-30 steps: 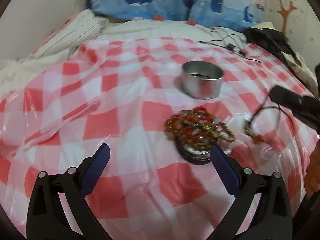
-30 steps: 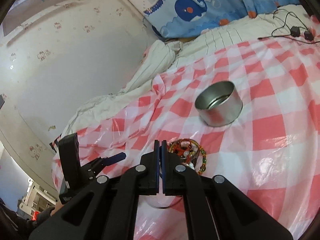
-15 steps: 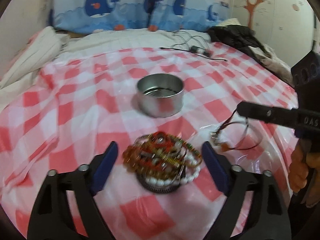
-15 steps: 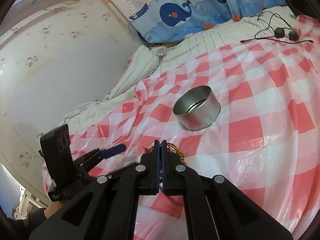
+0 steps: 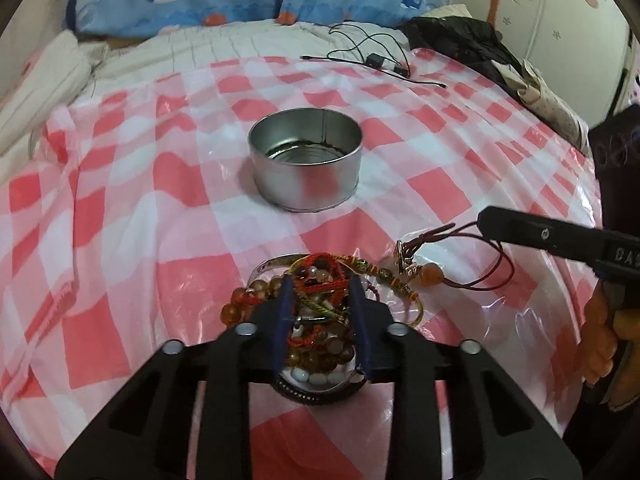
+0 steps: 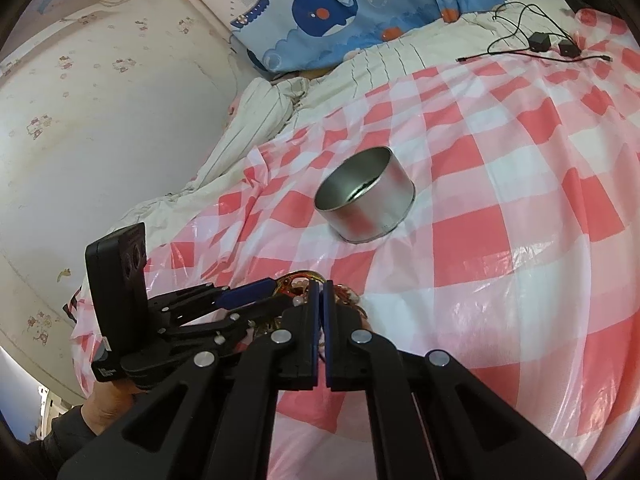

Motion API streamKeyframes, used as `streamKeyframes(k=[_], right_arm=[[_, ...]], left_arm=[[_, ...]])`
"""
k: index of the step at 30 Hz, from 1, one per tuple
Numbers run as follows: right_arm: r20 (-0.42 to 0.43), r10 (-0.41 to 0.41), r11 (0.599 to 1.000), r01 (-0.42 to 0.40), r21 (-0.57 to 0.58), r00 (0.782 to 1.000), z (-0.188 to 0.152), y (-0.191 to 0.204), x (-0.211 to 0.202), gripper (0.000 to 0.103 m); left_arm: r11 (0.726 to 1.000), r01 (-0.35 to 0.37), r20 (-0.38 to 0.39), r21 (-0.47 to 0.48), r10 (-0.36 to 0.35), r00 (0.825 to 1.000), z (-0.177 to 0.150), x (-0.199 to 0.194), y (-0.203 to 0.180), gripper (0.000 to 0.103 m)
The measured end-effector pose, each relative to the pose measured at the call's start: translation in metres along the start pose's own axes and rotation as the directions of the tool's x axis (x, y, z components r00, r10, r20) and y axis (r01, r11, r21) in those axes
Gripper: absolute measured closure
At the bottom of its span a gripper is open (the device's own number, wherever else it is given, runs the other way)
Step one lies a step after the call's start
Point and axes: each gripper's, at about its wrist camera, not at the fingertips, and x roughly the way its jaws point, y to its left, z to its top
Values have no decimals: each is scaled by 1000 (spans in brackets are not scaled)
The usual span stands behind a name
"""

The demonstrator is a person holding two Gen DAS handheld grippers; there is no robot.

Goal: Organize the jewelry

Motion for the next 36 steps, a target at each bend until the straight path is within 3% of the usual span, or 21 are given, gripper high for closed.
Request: streamKeyframes(k=[7, 10, 15, 16, 17, 19, 21, 24, 28, 31, 36], right_arm=[[-24, -20, 1000, 21, 14, 1000, -2, -3, 6, 100], [-33, -35, 999, 35, 14, 999, -3, -5, 8, 100], [-49, -49, 999, 49, 12, 998, -4, -6, 11, 100], [-53, -46, 999, 47, 17, 998, -4, -6, 12, 97], [-50, -40, 999, 41, 21, 998, -4, -6, 11, 80], [-32, -36, 999, 37, 12, 999, -3, -3, 8, 57], [-32, -25, 1000, 25, -10, 999, -2, 2, 7, 57], [-87, -39, 997, 34, -68, 995, -6, 12, 16, 57], [-161, -119, 981, 91, -174, 980, -16, 24, 32, 57], [-179, -123, 981, 92, -171, 976, -20, 22, 39, 56], [-145, -170, 980, 153, -124, 975, -19, 7, 39, 56]], left_arm=[[999, 33, 17, -22, -32, 999, 2, -8, 2, 101], [998, 67, 32, 0, -67, 997, 4, -14, -5, 101], [997, 67, 4, 23, -67, 998, 3, -10, -10, 101], [998, 64, -5, 25, -64, 998, 2, -7, -10, 101], [997, 68, -14, 24, -68, 998, 2, -5, -11, 101], [997, 71, -21, 23, -71, 997, 1, -2, -12, 100], [997, 72, -23, 28, -72, 997, 1, -1, -13, 100], [997, 79, -23, 27, -78, 997, 1, 0, -14, 96], [997, 78, -21, 30, -77, 997, 1, 1, -15, 78], [997, 76, -19, 33, -75, 997, 2, 2, -17, 72], [997, 67, -23, 25, -66, 998, 3, 5, -17, 71]])
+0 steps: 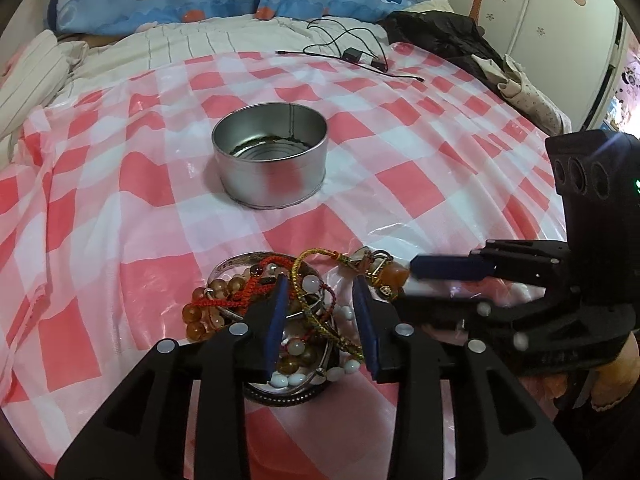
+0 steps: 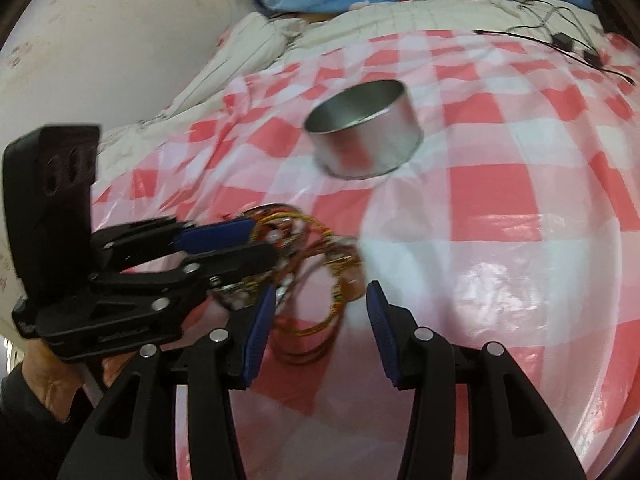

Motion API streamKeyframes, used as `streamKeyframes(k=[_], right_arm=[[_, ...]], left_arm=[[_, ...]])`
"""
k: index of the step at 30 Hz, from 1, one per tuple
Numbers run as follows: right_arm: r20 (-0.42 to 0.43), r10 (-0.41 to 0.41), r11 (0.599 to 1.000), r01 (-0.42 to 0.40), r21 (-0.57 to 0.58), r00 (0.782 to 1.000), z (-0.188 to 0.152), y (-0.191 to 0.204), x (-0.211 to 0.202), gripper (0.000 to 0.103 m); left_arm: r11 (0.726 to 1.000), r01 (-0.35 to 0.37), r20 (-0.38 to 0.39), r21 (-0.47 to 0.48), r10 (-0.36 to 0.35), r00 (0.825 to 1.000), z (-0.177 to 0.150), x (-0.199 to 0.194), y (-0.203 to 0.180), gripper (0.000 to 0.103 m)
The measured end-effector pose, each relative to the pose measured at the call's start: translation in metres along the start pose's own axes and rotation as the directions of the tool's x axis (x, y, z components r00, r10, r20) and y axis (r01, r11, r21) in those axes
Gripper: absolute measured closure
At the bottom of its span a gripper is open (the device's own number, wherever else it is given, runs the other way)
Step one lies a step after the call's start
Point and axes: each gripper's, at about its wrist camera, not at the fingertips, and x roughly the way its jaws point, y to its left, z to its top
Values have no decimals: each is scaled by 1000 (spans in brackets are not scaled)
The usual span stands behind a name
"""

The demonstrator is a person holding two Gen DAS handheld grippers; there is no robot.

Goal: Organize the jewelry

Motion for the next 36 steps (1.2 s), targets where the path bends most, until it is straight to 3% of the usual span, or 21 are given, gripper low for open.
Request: streamKeyframes(k=[4, 5, 7, 8, 16, 24, 29, 36], right_arm=[[-9, 0, 1000, 0, 20, 1000, 3, -5, 10, 58], [-17, 5, 1000, -5, 4, 1000, 3, -2, 15, 69], [-28, 19, 1000, -19, -4, 999, 4, -1, 19, 86], [-16, 31, 1000, -31, 3, 999, 4, -2, 17, 86], [132, 149, 979, -165, 121, 980, 11, -23, -20, 86], [219, 210, 963, -240, 121, 953, 18, -21, -44, 86], [267, 221, 963, -253, 92, 938, 43, -18, -58, 86], [295, 201, 972, -227, 56, 934, 89, -23, -62, 86]], left_arm=[[1000, 23, 5, -20, -23, 1000, 1, 3, 1, 71], [999, 32, 5, -20, -32, 999, 1, 4, 0, 72], [999, 38, 2, -7, -38, 999, 0, 4, -3, 95], [999, 35, 3, 0, -35, 999, 0, 3, -4, 100], [997, 69, 87, -34, -66, 994, 11, -27, -1, 100], [994, 101, 131, -50, -94, 987, 20, -42, -1, 100], [989, 134, 193, -68, -119, 974, 40, -56, -1, 100], [987, 119, 243, -105, -91, 966, 82, -49, 21, 100]])
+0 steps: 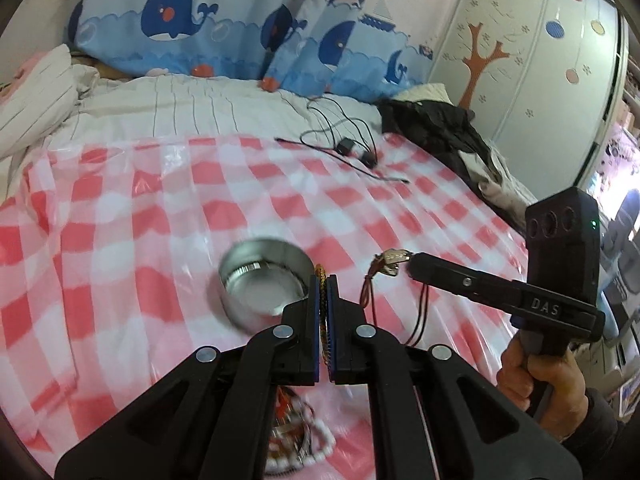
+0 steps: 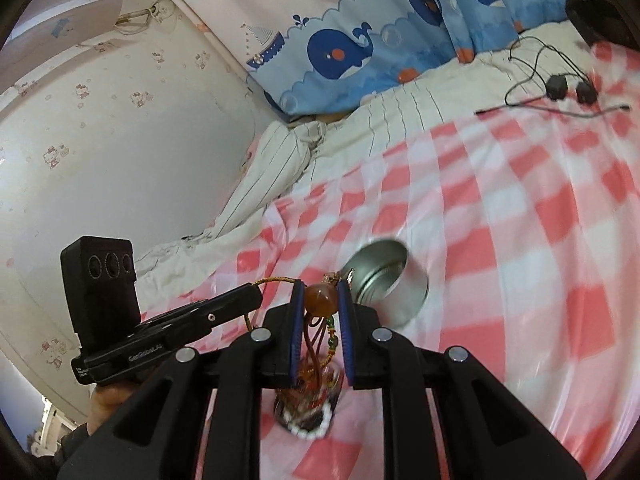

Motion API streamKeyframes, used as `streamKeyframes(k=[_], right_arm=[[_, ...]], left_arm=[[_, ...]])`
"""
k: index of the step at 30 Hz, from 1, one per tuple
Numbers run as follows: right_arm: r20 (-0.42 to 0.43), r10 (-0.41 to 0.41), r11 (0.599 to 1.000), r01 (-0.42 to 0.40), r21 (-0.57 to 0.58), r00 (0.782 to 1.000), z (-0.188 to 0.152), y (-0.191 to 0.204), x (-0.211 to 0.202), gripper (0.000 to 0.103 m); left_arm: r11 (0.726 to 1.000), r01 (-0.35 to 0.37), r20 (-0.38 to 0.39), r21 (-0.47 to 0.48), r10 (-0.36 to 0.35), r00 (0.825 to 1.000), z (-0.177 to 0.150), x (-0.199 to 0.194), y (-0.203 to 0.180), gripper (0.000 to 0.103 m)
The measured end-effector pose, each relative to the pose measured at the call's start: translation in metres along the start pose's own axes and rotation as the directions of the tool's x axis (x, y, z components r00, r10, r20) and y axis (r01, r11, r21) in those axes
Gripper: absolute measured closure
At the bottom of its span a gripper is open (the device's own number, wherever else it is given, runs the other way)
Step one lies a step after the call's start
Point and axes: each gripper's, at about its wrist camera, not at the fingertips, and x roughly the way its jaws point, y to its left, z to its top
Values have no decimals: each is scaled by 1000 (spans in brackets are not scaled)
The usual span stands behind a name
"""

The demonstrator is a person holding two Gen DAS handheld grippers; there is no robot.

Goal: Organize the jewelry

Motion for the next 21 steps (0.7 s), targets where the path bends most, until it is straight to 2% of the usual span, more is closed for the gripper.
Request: streamKeyframes(k=[8, 11, 12, 13, 16, 17, 19, 21], right_arm=[[-9, 3, 1000, -3, -13, 1000, 35, -9, 43, 86], [-91, -68, 997, 64, -46, 994, 34, -16, 81, 85], [-129, -142, 988, 133, -77, 981, 29, -20, 95, 84], [-149, -173, 983, 162, -81, 974, 23, -26, 101, 79], [-147, -193, 980, 184, -71, 970, 14, -34, 91, 74], [-136, -189, 981, 182, -62, 973, 13, -34, 82, 73], [-124, -174, 984, 170, -45, 977, 3, -33, 62, 72], [-126, -165, 986, 162, -36, 978, -15, -30, 42, 69]], left_arm=[[997, 24, 6, -73, -24, 1000, 22, 44, 31, 100], [995, -68, -87, -69, 62, 994, 20, 76, 45, 96], [991, -118, -128, -66, 108, 986, 15, 85, 50, 92], [988, -135, -147, -70, 124, 981, 11, 89, 54, 83], [980, -194, -166, -52, 183, 969, 1, 82, 58, 65], [978, -201, -156, -57, 190, 969, -1, 73, 58, 63], [976, -209, -140, -67, 198, 970, -7, 56, 56, 53], [972, -232, -129, -48, 224, 966, -16, 39, 52, 48]])
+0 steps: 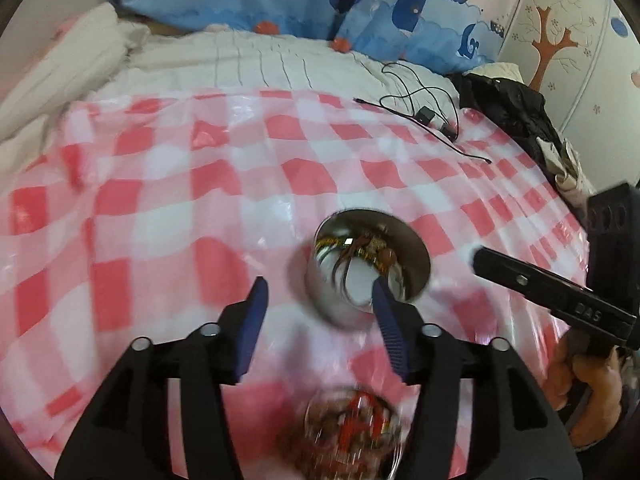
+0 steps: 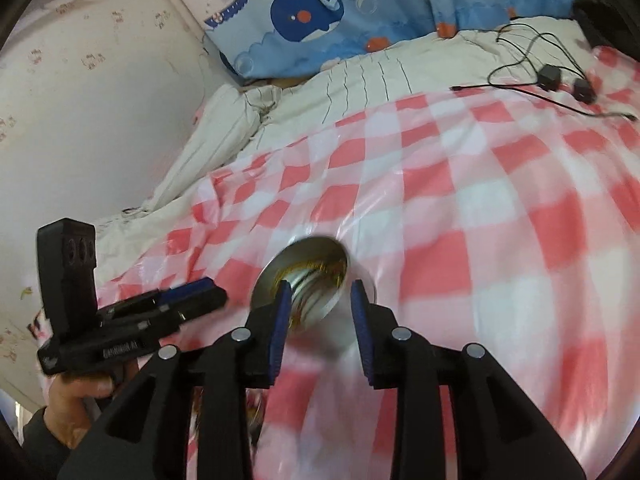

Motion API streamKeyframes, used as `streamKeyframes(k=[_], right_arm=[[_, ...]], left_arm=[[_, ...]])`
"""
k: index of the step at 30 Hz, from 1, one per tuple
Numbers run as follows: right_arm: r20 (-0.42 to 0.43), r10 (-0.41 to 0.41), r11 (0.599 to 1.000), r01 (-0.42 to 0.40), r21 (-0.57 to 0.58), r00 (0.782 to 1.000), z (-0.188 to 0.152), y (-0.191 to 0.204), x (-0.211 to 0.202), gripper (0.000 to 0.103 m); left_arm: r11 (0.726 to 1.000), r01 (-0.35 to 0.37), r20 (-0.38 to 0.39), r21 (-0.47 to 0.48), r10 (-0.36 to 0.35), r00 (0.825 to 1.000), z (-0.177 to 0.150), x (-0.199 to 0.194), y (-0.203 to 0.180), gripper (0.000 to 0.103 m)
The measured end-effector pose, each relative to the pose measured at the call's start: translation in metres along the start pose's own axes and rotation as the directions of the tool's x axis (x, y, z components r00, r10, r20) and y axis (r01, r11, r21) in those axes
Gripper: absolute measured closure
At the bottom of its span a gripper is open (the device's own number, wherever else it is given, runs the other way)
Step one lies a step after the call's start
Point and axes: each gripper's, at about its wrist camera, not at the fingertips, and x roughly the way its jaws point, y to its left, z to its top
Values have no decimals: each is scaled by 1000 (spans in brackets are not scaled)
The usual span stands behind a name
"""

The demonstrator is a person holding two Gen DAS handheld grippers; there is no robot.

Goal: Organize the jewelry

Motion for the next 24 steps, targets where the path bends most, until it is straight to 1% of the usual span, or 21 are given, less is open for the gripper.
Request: streamKeyframes(k=[2, 3, 4, 6, 8, 10, 12, 15, 16, 18, 20, 21, 22, 24], right_arm=[[-31, 0, 1000, 0, 5, 1000, -29, 0, -15, 67], [-46, 7, 1000, -6, 17, 999, -39, 0, -19, 67], [-63, 25, 999, -23, 35, 998, -50, -1, -24, 67], [-67, 39, 999, -37, 31, 997, -61, 4, -33, 67], [-54, 44, 999, -42, 25, 998, -68, 10, -39, 63], [-58, 47, 999, -45, 30, 997, -72, 11, -38, 63], [-75, 44, 999, -43, 20, 996, -75, 14, -33, 63], [-101, 54, 998, -57, -23, 993, -76, 23, -27, 63], [-107, 61, 997, -65, -35, 992, -77, 26, -25, 63], [-126, 85, 995, -91, -39, 988, -79, 30, -17, 63], [-143, 110, 993, -115, -29, 984, -81, 34, -9, 63], [-148, 105, 993, -111, -35, 983, -81, 36, -6, 63], [-151, 95, 994, -102, -43, 984, -81, 38, -4, 63], [-157, 75, 995, -85, -58, 985, -83, 41, -2, 63]], left_arm=[[999, -36, 3, 19, 36, 999, -18, -19, -1, 42], [999, -51, -1, 20, 51, 999, -30, -28, 0, 39], [998, -55, -7, 18, 55, 998, -38, -35, 0, 38], [998, -60, -27, 12, 60, 998, -56, -47, 3, 37], [999, -51, -36, 0, 51, 998, -64, -52, 6, 37], [1000, -22, -29, -10, 22, 999, -68, -55, 7, 37], [1000, -20, -27, 23, 20, 999, -70, -55, 3, 37], [990, -47, -39, 136, 53, 998, -74, -53, -8, 37], [986, -65, -39, 150, 72, 997, -74, -53, -7, 37], [989, -91, -42, 121, 96, 994, -73, -54, 2, 37], [993, -89, -42, 73, 92, 995, -69, -54, 13, 37], [994, -82, -35, 67, 85, 996, -68, -56, 15, 37], [993, -76, -21, 88, 78, 997, -67, -57, 13, 37], [983, -75, 3, 169, 75, 997, -67, -59, 0, 37]])
